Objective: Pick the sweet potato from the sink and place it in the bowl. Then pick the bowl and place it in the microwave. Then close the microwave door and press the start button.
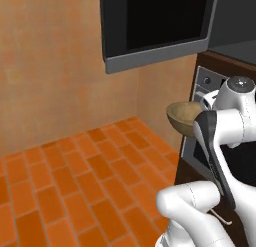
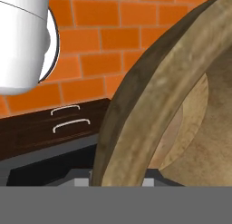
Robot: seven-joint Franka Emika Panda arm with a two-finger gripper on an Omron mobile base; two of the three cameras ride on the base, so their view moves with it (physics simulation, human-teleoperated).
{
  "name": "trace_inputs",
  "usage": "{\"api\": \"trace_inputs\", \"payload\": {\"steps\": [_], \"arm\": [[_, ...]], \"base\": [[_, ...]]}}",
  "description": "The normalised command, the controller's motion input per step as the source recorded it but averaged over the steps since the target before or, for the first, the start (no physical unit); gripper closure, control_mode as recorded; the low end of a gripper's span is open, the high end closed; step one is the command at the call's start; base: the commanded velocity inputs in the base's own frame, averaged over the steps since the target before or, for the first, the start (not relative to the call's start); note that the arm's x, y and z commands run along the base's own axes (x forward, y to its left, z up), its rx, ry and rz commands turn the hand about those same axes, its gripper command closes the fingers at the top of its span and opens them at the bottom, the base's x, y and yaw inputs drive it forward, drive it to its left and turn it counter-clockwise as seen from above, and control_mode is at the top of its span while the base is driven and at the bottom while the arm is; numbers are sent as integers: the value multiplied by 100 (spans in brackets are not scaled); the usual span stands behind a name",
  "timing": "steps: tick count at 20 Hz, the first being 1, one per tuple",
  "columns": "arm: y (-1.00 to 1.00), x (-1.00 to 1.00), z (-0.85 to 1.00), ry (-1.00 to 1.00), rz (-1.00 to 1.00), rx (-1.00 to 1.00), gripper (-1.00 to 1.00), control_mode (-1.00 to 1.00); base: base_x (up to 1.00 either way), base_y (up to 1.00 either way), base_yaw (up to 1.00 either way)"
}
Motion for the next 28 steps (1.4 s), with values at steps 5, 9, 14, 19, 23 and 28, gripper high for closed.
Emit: {"api": "trace_inputs", "payload": {"steps": [5,9,14,19,23,28], "arm": [[0,0,0,0,0,0,100,100],[0,0,0,0,0,0,100,100],[0,0,0,0,0,0,100,100],[0,0,0,0,0,0,100,100],[0,0,0,0,0,0,100,100],[0,0,0,0,0,0,100,100]], "base": [[-5,48,-19],[0,42,-18],[6,3,-27],[14,-3,-31],[44,0,-31],[78,2,-26]]}}
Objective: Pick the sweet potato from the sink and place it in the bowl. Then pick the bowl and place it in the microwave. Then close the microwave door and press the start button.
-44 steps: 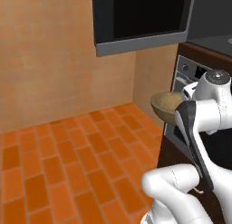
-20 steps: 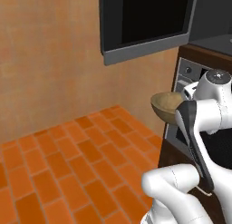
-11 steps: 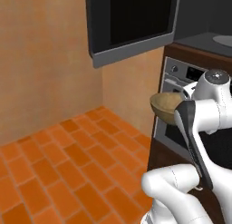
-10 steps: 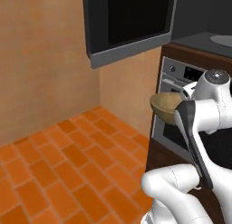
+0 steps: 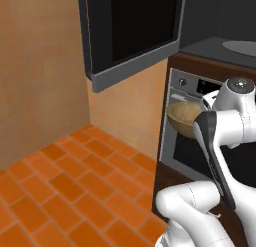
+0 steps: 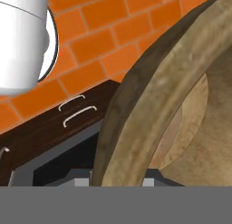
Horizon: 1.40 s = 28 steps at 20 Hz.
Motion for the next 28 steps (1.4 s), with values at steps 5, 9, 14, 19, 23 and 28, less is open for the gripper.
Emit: {"api": "trace_inputs", "payload": {"steps": [5,9,14,19,23,28], "arm": [[0,0,0,0,0,0,100,100],[0,0,0,0,0,0,100,100],[0,0,0,0,0,0,100,100],[1,-34,26,-12,-11,0,100,-100],[13,-56,61,-24,-19,-1,100,-100],[-10,-22,74,-13,-20,0,100,-100]], "base": [[19,1,-24],[-1,0,-25],[0,0,-25],[-4,0,-9],[0,0,0],[0,0,0]]}}
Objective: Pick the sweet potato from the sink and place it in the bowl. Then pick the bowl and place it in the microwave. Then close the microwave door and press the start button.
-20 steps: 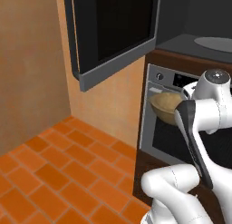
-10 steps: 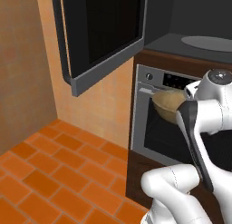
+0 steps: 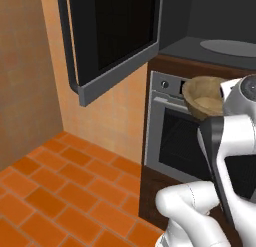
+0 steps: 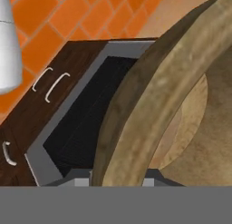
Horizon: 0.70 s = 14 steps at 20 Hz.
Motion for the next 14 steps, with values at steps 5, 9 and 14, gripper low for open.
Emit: {"api": "trace_inputs", "payload": {"steps": [5,9,14], "arm": [[-30,-14,82,-7,-13,-4,100,-100],[-17,4,83,-8,-7,-3,100,-100],[-33,25,57,-5,-4,0,100,-100]], "base": [[0,0,0],[0,0,0],[0,0,0]]}}
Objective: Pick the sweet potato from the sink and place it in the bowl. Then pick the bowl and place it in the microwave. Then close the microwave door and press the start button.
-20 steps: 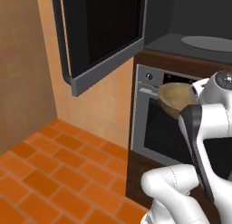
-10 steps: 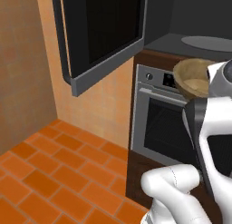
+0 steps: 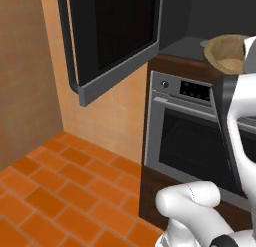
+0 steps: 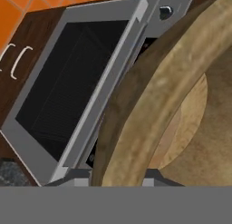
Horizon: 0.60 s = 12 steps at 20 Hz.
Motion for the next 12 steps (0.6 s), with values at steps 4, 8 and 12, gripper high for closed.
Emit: {"api": "trace_inputs", "payload": {"steps": [4,8,12], "arm": [[-46,63,11,0,-1,0,100,-100],[-41,82,0,0,0,0,100,-100],[-42,76,8,-2,0,0,100,-100]], "base": [[0,0,0],[0,0,0],[0,0,0]]}}
